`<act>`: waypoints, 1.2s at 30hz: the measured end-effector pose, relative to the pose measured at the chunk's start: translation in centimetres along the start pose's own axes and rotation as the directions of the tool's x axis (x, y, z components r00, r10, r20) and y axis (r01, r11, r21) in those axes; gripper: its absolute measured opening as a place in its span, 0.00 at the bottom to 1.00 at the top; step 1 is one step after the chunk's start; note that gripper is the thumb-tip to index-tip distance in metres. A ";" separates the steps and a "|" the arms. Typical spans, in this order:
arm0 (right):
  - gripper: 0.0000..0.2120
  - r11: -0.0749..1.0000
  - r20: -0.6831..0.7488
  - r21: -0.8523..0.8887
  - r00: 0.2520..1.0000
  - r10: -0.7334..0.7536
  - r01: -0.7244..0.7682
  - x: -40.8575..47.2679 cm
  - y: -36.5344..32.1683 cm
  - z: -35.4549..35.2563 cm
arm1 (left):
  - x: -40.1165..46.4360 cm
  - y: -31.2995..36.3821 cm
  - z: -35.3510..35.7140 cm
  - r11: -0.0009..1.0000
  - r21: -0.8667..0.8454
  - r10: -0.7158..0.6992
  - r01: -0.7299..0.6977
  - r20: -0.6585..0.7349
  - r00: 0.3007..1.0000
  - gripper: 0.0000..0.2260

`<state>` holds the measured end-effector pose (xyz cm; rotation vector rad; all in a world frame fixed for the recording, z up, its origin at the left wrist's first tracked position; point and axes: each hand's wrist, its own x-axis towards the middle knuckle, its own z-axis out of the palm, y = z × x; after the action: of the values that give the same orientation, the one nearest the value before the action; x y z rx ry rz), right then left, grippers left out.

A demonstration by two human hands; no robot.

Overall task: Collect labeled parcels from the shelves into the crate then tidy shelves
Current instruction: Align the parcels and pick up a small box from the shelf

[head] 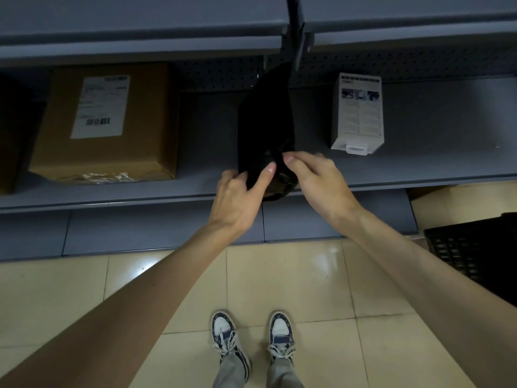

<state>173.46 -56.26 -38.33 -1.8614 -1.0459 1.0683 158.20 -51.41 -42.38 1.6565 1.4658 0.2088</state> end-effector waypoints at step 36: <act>0.19 0.976 -0.052 0.029 0.975 0.217 -0.216 5.1 3.7 3.8 | 3.6 -4.0 -2.8 0.951 -0.302 -0.061 0.064 0.019 0.998 0.17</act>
<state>172.75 -52.45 -44.56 -2.0085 -0.8088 1.1404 154.59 -47.24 -44.95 1.3594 1.3989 0.3707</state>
